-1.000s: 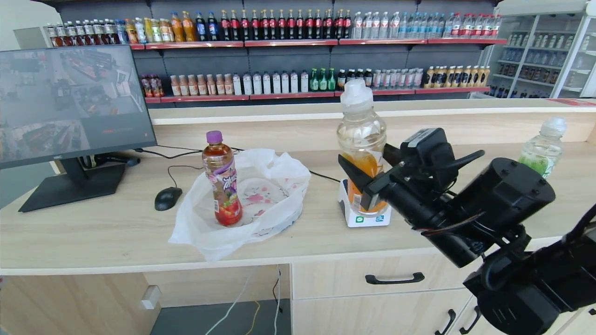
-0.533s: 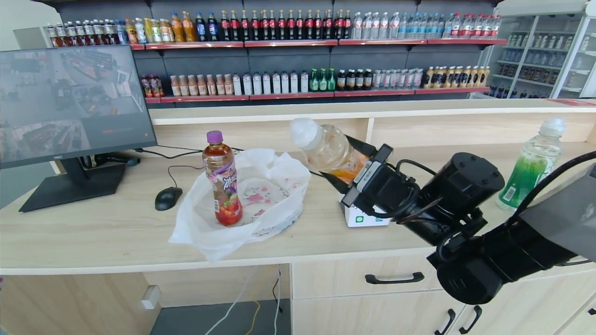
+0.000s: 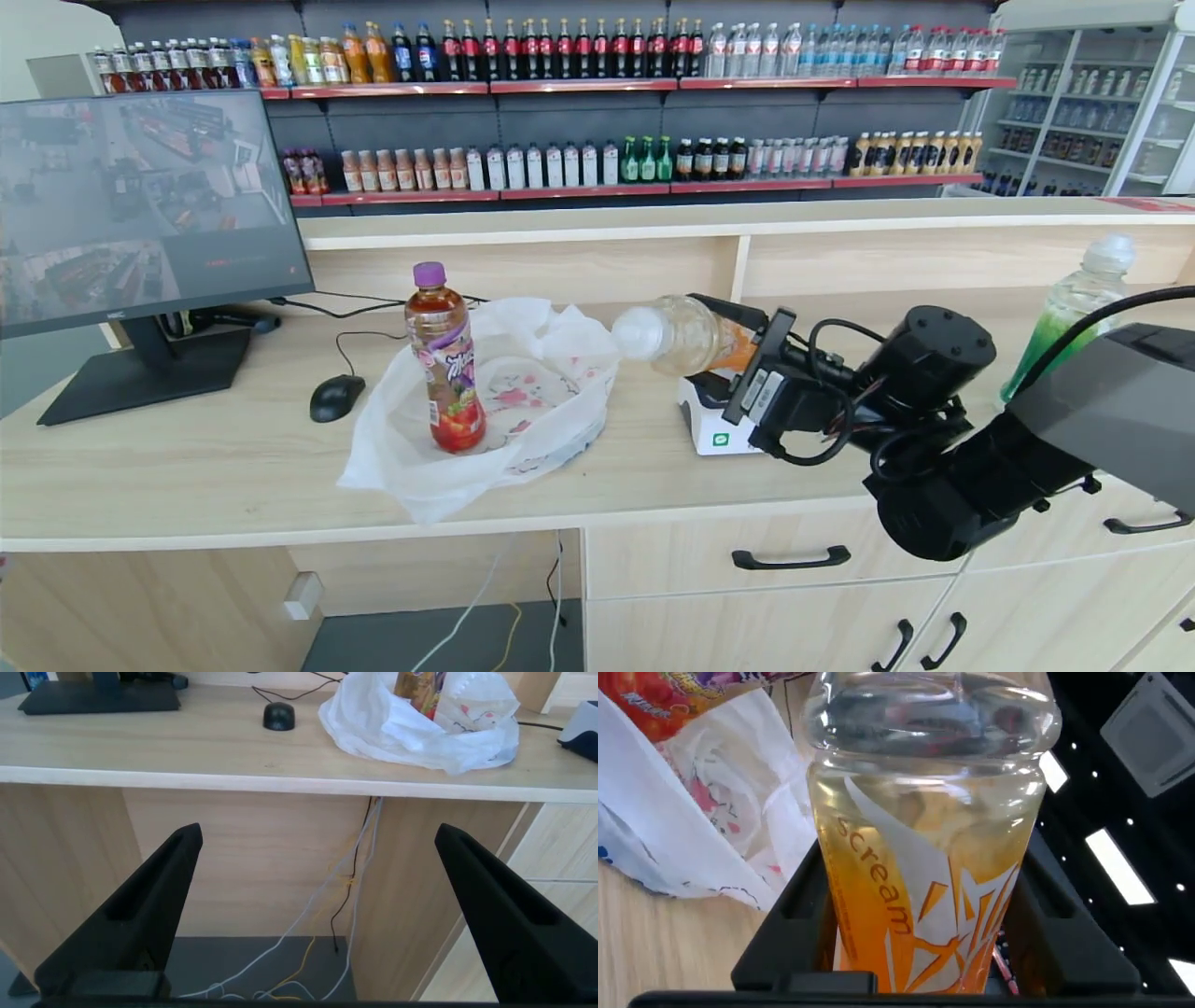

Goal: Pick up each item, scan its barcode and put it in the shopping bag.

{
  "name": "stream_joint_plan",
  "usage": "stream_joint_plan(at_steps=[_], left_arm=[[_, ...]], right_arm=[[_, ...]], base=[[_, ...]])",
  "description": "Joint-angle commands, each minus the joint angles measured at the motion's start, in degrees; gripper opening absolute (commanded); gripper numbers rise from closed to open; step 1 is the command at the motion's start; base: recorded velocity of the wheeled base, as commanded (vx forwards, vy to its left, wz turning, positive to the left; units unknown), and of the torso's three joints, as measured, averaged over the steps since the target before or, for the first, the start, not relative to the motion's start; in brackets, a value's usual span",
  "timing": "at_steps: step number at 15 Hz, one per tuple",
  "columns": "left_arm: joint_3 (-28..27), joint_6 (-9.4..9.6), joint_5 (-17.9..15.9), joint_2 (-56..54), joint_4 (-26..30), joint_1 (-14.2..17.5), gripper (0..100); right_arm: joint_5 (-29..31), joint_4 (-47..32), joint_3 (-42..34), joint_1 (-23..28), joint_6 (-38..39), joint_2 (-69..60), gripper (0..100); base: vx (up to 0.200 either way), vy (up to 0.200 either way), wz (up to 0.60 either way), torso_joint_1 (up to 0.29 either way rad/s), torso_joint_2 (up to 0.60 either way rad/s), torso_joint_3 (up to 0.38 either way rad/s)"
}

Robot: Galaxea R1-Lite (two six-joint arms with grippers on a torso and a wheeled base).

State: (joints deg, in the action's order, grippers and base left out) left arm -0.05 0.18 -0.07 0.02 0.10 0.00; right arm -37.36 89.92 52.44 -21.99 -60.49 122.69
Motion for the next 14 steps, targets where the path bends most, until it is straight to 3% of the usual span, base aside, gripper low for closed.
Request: stream_joint_plan(at_steps=[1, 14], left_arm=[[0.0, -0.01, 0.0, 0.0, 0.0, 0.0, 100], [0.0, -0.01, 0.0, 0.0, 0.0, 0.1, 100]], right_arm=[[-0.3, 0.1, -0.1, 0.5, -0.4, 1.0, 0], [-2.8, 0.1, -2.1, -0.2, -4.0, 2.9, 0]], base=[[0.000, 0.000, 0.00, 0.000, 0.00, 0.000], [0.000, 0.000, 0.00, 0.000, 0.00, 0.000]])
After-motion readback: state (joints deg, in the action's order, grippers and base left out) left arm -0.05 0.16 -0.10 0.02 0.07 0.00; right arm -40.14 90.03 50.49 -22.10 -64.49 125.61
